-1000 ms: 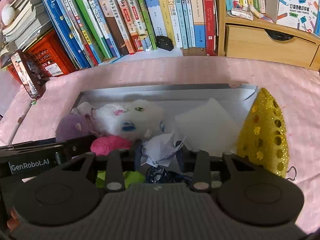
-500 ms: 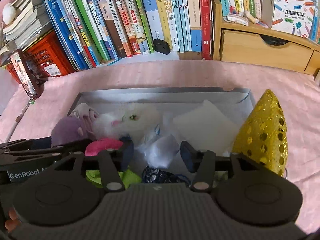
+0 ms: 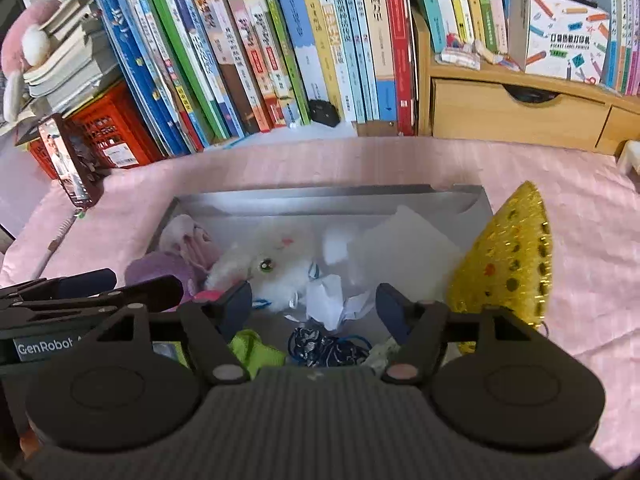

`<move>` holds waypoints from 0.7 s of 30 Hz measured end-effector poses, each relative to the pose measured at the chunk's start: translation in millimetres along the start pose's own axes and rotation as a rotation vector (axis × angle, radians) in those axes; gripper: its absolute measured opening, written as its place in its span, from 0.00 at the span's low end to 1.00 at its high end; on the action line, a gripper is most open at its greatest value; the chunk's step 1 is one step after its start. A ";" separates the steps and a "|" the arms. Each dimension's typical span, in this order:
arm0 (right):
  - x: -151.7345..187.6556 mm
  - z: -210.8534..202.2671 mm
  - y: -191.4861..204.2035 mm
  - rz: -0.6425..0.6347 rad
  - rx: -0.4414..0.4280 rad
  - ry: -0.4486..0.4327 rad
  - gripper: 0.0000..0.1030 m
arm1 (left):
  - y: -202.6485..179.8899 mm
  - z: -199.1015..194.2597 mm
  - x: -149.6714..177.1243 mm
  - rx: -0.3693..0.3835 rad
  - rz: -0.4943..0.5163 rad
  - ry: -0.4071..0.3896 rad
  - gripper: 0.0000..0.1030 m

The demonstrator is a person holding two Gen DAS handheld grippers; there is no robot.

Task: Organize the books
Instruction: 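Lower the purple pompom into the tray and open the left tool while the right releases the tissue, then withdraw both open tools from the tray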

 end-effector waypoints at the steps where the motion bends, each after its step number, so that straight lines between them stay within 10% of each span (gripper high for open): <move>1: -0.2 -2.6 0.7 -0.002 0.001 -0.006 0.78 | -0.9 -2.6 -0.4 0.000 0.002 -0.005 0.88; 21: -1.7 -41.0 11.4 -0.066 0.018 -0.095 0.84 | -7.8 -39.3 -1.1 -0.025 0.034 -0.073 0.90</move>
Point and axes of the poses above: each gripper's, at about its wrist camera, not at the fingertips, and z roughly the way its jaws point, y to its left, x to its underside, the point moved 1 cm from there along z, roughly the way its jaws point, and after that the axes turned 14 degrees about -y, right-handed, at the moved point
